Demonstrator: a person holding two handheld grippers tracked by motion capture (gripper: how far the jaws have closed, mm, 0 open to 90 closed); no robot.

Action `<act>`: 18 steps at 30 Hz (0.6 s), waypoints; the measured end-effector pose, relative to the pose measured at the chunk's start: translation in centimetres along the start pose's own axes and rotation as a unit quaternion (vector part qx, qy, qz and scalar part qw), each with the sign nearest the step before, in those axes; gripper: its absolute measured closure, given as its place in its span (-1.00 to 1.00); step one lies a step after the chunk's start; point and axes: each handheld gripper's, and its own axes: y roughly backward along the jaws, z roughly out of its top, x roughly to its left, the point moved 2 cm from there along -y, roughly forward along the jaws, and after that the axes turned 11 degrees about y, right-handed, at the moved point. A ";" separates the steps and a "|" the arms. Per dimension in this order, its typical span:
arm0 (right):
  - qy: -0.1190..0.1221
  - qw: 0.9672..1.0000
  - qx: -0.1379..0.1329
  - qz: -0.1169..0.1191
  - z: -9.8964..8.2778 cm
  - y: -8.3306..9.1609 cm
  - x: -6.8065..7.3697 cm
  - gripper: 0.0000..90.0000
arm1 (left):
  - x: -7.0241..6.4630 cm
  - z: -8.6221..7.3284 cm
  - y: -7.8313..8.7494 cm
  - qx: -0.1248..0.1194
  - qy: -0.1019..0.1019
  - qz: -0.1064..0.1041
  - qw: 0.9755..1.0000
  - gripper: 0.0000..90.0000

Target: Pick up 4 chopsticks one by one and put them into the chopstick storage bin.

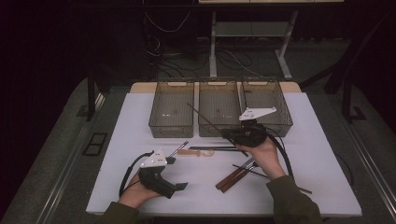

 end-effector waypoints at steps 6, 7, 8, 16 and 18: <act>-0.004 1.000 -0.001 -0.013 1.4 -1.0 -0.4 0.89 | 0.1 0.0 0.0 0.001 0.003 0.000 1.000 -1.00; -0.005 1.000 -0.001 -0.014 1.5 -1.2 -0.5 0.89 | 0.1 0.0 0.0 0.001 0.003 0.000 1.000 -1.00; -0.008 1.000 -0.002 -0.014 1.7 -1.3 -0.6 0.89 | 0.1 0.0 0.0 0.001 0.004 0.000 1.000 -1.00; -0.021 0.999 -0.009 -0.022 3.1 -2.5 -1.5 0.89 | 0.2 0.0 0.0 0.000 0.007 0.001 1.000 -1.00; -0.028 0.999 -0.008 -0.026 3.8 -2.9 -1.8 0.89 | 0.3 0.0 0.0 -0.001 0.009 0.001 1.000 -1.00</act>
